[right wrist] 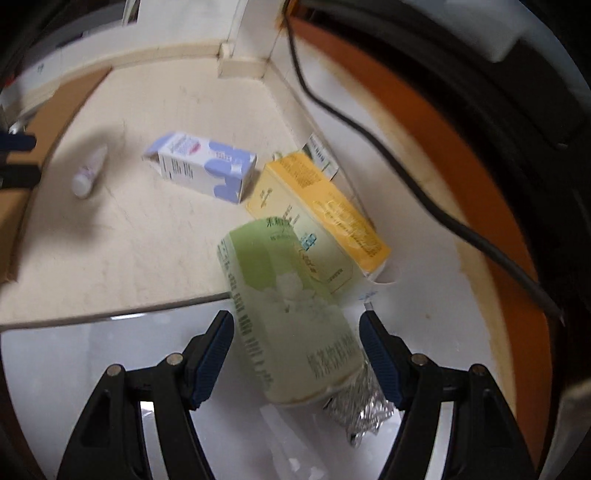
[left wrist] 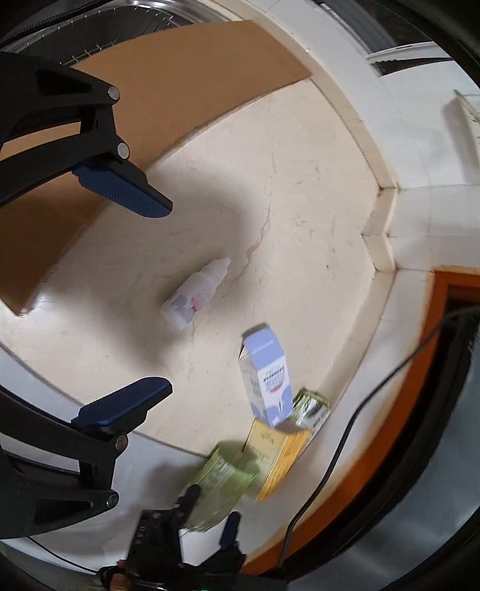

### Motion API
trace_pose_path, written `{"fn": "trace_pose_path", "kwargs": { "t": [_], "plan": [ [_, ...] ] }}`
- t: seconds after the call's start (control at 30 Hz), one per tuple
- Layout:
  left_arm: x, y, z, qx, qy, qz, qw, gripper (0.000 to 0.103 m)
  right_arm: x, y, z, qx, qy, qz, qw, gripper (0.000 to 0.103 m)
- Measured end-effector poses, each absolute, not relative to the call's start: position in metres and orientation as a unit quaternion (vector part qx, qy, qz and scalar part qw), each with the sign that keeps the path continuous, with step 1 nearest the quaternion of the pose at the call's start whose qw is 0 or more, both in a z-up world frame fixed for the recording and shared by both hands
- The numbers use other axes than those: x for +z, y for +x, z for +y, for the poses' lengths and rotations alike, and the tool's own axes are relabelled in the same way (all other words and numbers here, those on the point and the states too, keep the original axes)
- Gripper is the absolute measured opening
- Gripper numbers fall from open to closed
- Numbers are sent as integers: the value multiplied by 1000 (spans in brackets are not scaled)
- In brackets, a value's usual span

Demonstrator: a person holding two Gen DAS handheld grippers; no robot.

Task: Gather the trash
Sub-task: 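Grasp the white dropper bottle with the left tool while the right tool grasps the green can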

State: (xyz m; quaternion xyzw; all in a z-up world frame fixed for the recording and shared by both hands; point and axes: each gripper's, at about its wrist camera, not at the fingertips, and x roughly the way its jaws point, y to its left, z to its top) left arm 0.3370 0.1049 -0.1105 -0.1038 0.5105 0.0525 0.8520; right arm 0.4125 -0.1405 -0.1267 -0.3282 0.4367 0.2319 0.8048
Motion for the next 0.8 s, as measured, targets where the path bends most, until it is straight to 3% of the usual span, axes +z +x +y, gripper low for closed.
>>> {"fn": "trace_pose_path", "kwargs": {
  "t": [0.27,0.47,0.67,0.8],
  "plan": [
    [-137,367,110,74,-126,532,834,78,-149,423,-131,242,-366,448,779,72],
    [-155,382,115,83,-159,550,816,63,-154,427,-135,237,-361,453,780,71],
    [-162,384,116,85,-171,552,812,26,-148,432,-142,241,-330,473,780,68],
    [-162,375,115,79,-181,546,814,22,-145,427,-139,250,-306,487,779,68]
  ]
}}
